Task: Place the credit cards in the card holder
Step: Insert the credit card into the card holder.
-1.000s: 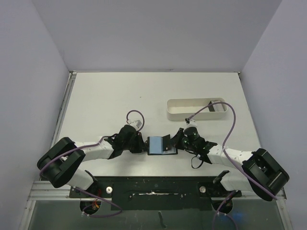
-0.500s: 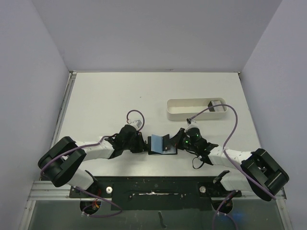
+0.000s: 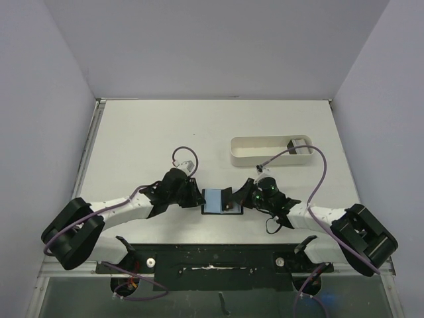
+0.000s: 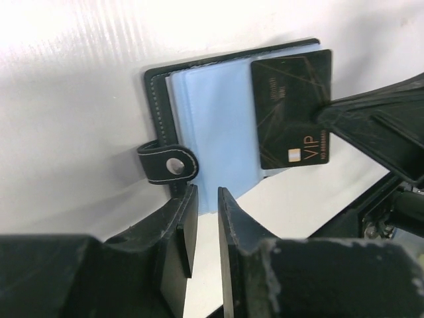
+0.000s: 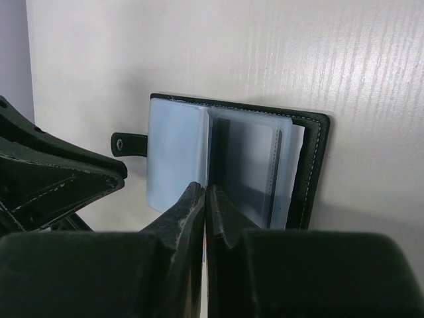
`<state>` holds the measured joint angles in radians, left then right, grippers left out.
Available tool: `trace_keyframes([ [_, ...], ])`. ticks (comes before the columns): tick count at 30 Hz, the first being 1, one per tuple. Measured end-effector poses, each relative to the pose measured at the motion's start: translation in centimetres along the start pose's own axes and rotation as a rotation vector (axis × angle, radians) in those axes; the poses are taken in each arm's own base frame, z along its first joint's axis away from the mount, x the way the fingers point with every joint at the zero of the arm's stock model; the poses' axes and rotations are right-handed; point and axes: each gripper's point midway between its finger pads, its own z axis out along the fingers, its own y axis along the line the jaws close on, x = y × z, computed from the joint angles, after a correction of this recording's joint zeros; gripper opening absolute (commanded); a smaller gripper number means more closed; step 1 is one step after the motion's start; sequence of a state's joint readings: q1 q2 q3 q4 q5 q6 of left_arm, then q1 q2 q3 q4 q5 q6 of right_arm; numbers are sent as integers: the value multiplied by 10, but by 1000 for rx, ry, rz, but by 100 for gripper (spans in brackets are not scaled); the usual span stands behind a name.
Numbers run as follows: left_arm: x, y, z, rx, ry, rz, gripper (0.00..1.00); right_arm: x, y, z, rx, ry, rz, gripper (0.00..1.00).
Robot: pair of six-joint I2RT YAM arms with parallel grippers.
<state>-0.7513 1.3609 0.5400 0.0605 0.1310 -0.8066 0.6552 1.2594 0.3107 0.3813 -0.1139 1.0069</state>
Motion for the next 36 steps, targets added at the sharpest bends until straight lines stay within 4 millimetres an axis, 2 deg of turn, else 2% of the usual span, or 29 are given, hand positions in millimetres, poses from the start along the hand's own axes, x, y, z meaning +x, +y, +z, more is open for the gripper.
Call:
trace_keyframes([
  [6,-3,-5,1,20,-12,2,11,5,-2,5,-8,12,15,0],
  [12,11,12,16,-23,37,-8,4,7,-2,8,-22,20,24,0],
  [16,11,11,17,-15,34,-7,2,8,-2,9,-32,20,29,0],
  [24,11,11,18,-2,23,-5,2,8,1,12,-62,13,44,0],
  [29,11,12,17,-5,20,-5,12,9,2,11,-81,12,53,0],
  [36,11,19,5,-56,13,-9,13,12,2,8,-87,18,60,0],
])
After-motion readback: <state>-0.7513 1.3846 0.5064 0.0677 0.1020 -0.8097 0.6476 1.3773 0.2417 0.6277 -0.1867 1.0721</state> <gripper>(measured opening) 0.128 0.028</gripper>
